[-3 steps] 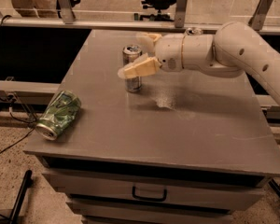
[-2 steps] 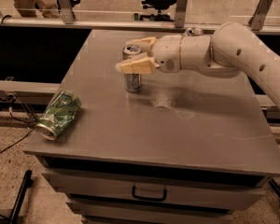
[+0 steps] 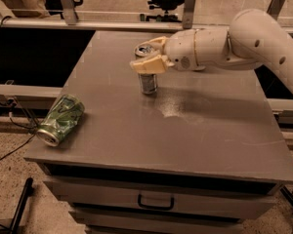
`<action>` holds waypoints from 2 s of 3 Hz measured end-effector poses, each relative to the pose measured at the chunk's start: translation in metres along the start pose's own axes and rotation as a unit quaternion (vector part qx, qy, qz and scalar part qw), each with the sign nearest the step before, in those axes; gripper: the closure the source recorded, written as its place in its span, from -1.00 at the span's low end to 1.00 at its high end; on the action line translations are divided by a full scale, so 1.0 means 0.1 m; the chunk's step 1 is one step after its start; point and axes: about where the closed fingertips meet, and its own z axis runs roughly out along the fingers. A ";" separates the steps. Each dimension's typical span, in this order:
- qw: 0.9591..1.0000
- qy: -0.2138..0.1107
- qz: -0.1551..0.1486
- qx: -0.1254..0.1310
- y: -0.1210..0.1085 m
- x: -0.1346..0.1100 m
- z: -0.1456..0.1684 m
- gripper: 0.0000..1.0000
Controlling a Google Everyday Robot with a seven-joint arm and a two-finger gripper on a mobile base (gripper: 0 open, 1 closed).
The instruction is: Knock redbull can over
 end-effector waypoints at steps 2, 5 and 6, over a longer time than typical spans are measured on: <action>0.973 0.223 -0.020 -0.057 0.21 0.24 -0.42 1.00; 0.908 0.410 -0.019 -0.085 0.35 0.61 -0.65 0.22; 0.908 0.409 -0.019 -0.086 0.35 0.61 -0.63 -0.40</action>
Offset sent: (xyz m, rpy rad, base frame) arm -0.0455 -0.0814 -0.0254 -0.7256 0.1809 0.0313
